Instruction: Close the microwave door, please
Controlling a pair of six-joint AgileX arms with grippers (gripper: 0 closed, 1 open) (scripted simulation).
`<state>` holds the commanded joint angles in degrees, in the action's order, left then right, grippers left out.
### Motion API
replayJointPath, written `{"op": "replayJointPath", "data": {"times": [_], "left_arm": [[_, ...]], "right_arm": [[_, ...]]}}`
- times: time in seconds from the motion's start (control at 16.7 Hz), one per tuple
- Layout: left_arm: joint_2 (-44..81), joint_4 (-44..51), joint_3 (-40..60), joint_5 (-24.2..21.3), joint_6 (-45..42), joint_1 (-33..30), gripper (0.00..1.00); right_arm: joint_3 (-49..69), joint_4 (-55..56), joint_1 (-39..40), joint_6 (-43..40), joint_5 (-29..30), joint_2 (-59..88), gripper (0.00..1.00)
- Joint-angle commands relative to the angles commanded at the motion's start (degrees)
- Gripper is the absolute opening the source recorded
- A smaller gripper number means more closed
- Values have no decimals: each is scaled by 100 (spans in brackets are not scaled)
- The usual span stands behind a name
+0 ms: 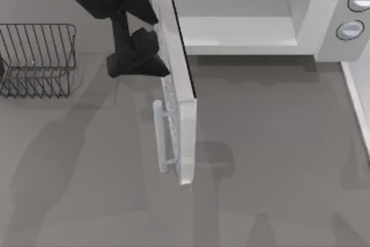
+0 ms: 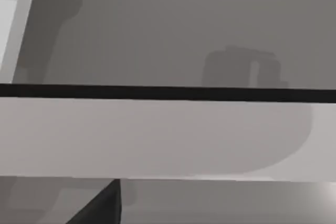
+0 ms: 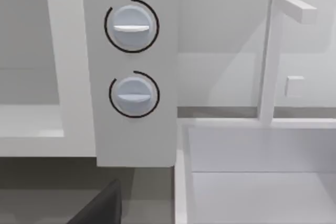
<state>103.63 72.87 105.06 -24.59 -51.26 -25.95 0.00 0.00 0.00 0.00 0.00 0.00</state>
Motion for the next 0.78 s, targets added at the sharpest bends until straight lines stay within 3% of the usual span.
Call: {"op": "replayJointPath", "data": {"times": [0.18,0.48,0.78], "left_arm": [[-4,-548,-484,49,159,-154,100],[-5,-640,-574,59,189,-184,100],[-5,-640,-574,59,189,-184,62]], "right_arm": [[0,0,0,0,0,0,100],[0,0,0,0,0,0,100],[0,0,0,0,0,0,100]]}}
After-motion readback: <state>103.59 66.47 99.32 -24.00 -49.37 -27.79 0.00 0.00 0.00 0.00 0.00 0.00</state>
